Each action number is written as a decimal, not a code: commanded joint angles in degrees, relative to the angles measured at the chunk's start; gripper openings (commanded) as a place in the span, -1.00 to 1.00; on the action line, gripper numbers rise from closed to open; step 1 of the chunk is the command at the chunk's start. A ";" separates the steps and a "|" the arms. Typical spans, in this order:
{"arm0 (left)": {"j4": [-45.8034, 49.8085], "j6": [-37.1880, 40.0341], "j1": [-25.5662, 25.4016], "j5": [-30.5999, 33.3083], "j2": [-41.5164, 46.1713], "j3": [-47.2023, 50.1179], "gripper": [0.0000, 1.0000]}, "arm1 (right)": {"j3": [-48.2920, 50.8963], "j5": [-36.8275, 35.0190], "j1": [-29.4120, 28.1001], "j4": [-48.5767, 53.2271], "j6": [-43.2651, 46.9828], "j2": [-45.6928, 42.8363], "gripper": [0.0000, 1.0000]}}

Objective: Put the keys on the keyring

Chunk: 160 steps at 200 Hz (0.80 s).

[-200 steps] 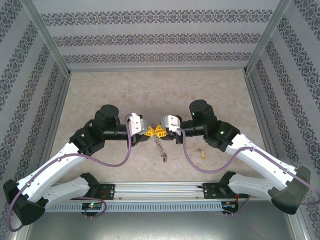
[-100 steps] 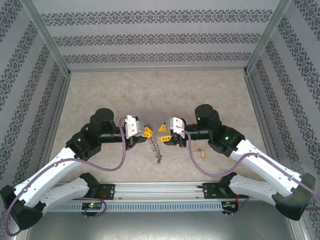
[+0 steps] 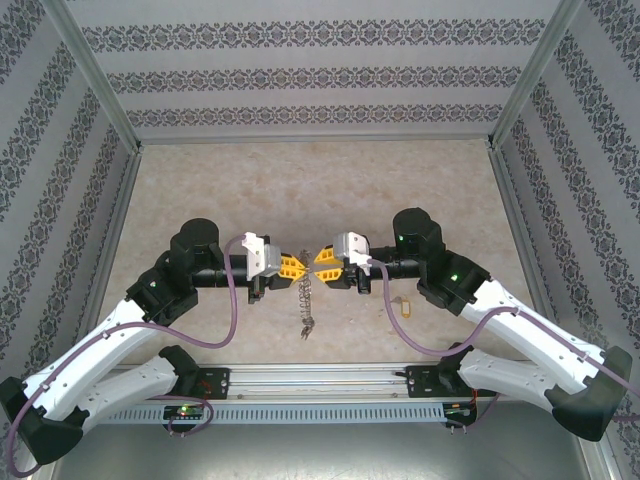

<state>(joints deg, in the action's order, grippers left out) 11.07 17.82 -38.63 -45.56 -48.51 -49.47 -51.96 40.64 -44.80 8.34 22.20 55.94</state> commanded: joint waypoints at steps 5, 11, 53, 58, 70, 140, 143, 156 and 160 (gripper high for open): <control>-4.02 -0.87 -0.14 -2.10 0.68 0.09 -1.00 | 1.08 2.84 -0.80 -3.45 -1.74 -1.23 -0.49; -3.88 -0.78 -0.13 -2.12 0.66 0.04 -1.00 | 1.17 3.01 -0.79 -3.58 -1.89 -1.35 -0.49; -3.84 -0.51 -0.13 -2.50 0.35 -0.32 -1.00 | 1.00 3.13 -1.14 -3.59 -2.11 -0.61 -0.49; -3.84 -0.51 -0.13 -2.48 0.34 -0.32 -1.00 | 0.99 3.21 -1.08 -3.76 -2.07 -0.47 -0.49; -3.96 -0.61 -0.13 -2.45 0.17 -0.38 -1.00 | 0.83 3.40 -1.18 -3.84 -2.07 -0.07 -0.50; -2.65 0.64 -0.12 -2.11 -1.14 -1.22 -1.00 | -0.02 3.06 -1.61 -2.88 -1.15 0.01 -1.00; -2.47 0.75 -0.13 -2.01 -1.19 -1.24 -1.00 | -0.06 2.78 -1.61 -2.65 -0.92 0.00 -1.00; -0.94 1.89 -0.13 -0.53 -1.01 -1.46 -1.00 | -0.50 -0.52 -2.47 -1.04 0.79 -0.36 -1.00; -0.16 2.49 -0.13 0.06 -0.96 -1.53 -1.00 | -0.65 -2.36 -3.03 -0.08 1.52 -0.43 -1.00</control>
<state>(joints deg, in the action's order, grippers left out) 11.18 17.87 -38.63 -46.11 -49.56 -49.47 -51.46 42.44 -45.69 7.14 21.12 56.05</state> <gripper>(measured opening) 0.052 0.066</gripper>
